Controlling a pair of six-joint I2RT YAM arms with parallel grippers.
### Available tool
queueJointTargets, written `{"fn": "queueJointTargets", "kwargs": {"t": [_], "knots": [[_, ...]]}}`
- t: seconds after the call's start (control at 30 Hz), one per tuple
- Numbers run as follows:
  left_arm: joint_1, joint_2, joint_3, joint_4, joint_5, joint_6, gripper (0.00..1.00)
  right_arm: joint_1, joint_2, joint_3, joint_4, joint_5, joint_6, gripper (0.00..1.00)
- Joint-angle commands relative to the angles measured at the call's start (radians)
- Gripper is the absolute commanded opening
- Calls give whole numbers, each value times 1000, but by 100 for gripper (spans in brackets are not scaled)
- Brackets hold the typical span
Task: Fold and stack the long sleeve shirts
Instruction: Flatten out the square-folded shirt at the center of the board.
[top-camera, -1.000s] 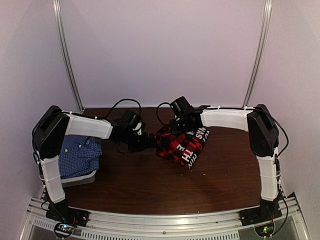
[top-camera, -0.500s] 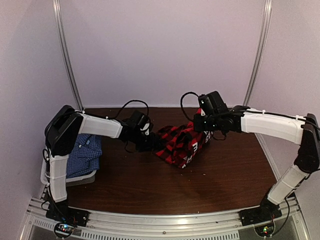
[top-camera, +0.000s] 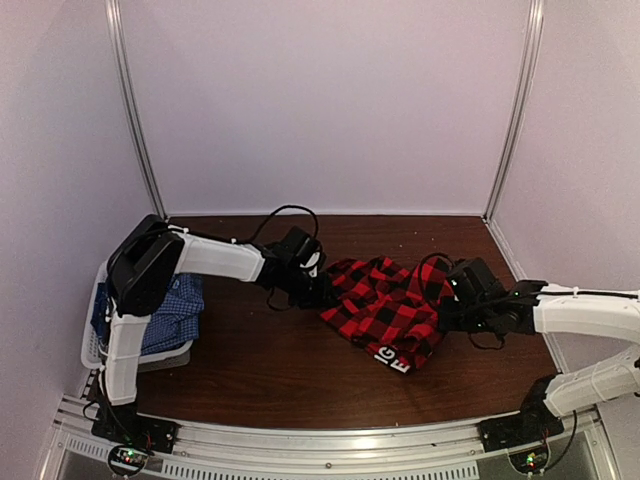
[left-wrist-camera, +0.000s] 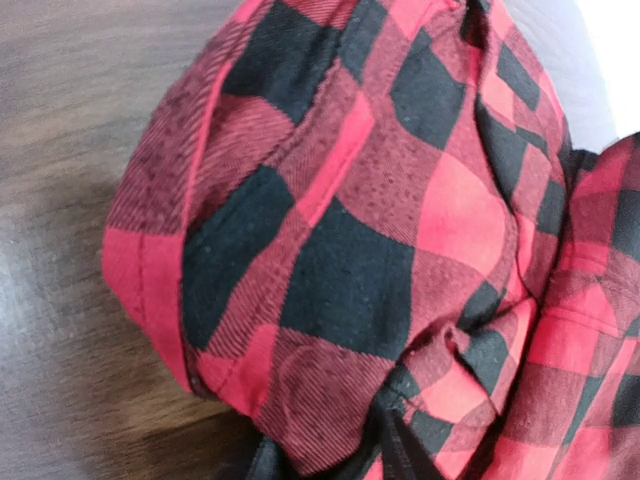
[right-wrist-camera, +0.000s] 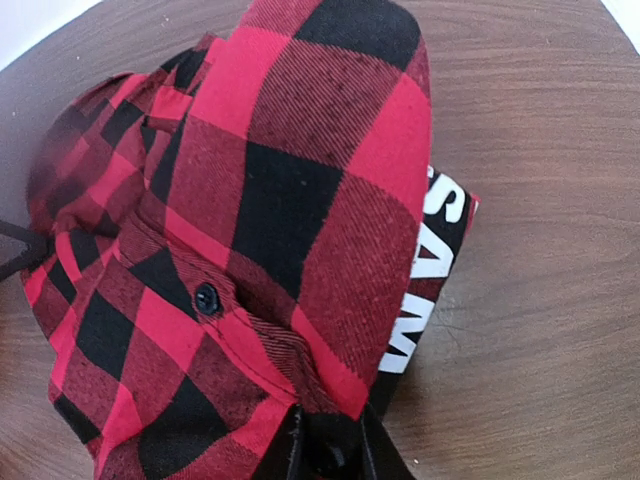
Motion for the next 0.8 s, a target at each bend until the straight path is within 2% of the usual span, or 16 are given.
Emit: {"fn": "queueJointTargets", "kwargs": {"t": [0.0, 0.07, 0.17, 0.3, 0.47, 0.6, 0.77], "knots": [[-10, 42, 42, -40, -34, -11, 27, -2, -67, -52, -27, -18, 69, 25], [-9, 45, 59, -57, -62, -11, 16, -3, -98, -51, -65, 3, 69, 39], [-7, 52, 91, -80, -94, 3, 7, -3, -142, -16, -131, 49, 51, 62], [18, 77, 175, -137, -126, 53, 0, -4, -149, 72, -211, 124, 10, 78], [80, 114, 286, -183, -146, 136, 0, -22, -107, 160, -233, 187, -69, 83], [153, 189, 422, -200, -106, 218, 0, -43, -23, 210, -140, 114, -155, 84], [204, 360, 711, -270, 15, 314, 0, -48, 205, 330, -46, 42, -248, 84]]}}
